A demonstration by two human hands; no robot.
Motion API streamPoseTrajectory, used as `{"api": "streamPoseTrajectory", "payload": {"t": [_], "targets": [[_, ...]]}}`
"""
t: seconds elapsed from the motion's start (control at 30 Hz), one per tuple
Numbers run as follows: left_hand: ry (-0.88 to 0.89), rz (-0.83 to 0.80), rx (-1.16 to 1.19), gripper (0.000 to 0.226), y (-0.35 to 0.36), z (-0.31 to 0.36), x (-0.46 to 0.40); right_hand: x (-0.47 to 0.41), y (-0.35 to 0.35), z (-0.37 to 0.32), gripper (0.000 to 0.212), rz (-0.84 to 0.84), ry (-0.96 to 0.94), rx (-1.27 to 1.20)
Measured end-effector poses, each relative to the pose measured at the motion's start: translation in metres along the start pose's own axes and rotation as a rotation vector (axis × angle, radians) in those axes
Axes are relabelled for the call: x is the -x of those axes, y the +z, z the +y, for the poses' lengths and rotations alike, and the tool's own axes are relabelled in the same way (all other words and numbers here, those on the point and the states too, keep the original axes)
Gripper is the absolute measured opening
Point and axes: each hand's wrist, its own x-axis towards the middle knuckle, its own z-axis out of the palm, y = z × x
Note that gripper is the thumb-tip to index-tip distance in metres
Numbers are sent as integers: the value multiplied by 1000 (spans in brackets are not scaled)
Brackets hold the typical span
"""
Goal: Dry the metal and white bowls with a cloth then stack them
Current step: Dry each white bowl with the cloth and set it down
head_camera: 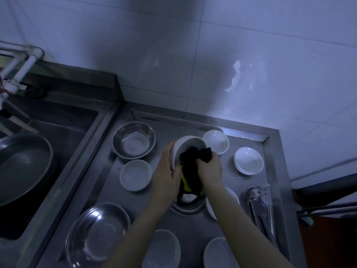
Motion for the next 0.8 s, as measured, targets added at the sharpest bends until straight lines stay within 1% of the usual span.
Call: {"api": "streamPoseTrajectory", "payload": {"t": [0.03, 0.07, 0.1, 0.17, 0.2, 0.23, 0.27, 0.3, 0.33, 0.37, 0.4, 0.47, 0.5, 0.53, 0.57, 0.6, 0.63, 0.67, 0.73, 0.77, 0.8], "targets": [[-3, -1, -34, 63, 2, -1, 2, 0, -1, 2, 25, -8, -12, 38], [-12, -14, -81, 63, 1, -1, 0, 1, -2, 2, 28, -6, -71, 100], [-6, -55, -129, 63, -4, -2, -4, 3, -4, 3, 32, 8, -177, 177], [45, -209, -227, 61, -16, -1, -18, 3, -8, 0, 35, 48, -531, 372], [65, -308, -313, 58, -22, 2, -26, 1, -8, -2, 35, 37, -705, 491], [83, -393, -430, 54, -26, 7, -34, -2, -8, -3, 37, 15, -834, 583], [103, -441, -527, 51, -30, 10, -42, -4, -8, -3, 39, 7, -896, 623], [131, -438, -565, 52, -33, 12, -47, -4, -8, -3, 38, 19, -900, 598], [156, -389, -521, 55, -34, 14, -49, -2, -7, -3, 37, 47, -863, 515], [154, -313, -405, 60, -34, 16, -46, 1, -6, -4, 38, 74, -789, 377], [137, -216, -271, 66, -30, 17, -40, 4, -5, -7, 39, 98, -668, 219], [67, -54, -81, 73, -17, 16, -21, 7, -3, -12, 36, 104, -316, -44], [27, -30, -32, 73, -10, 16, -12, 6, -3, -13, 33, 90, -186, -102], [-11, -29, -2, 72, -4, 15, -6, 6, -3, -11, 32, 72, -129, -92], [-39, -37, 19, 70, -2, 14, -4, 6, -5, -9, 33, 61, -145, -47], [-39, -58, 17, 68, -4, 13, -5, 7, -6, -8, 35, 58, -213, 14], [-16, -111, -17, 68, -9, 11, -9, 9, -9, -6, 37, 69, -333, 95], [15, -189, -80, 69, -15, 10, -16, 9, -12, -5, 37, 92, -492, 210], [22, -390, -313, 69, -24, 14, -32, 4, -12, -5, 36, 75, -776, 513], [7, -456, -438, 68, -26, 16, -39, 2, -11, -5, 35, 58, -865, 614], [-6, -480, -512, 68, -28, 18, -44, 0, -10, -6, 34, 51, -893, 645]]}}
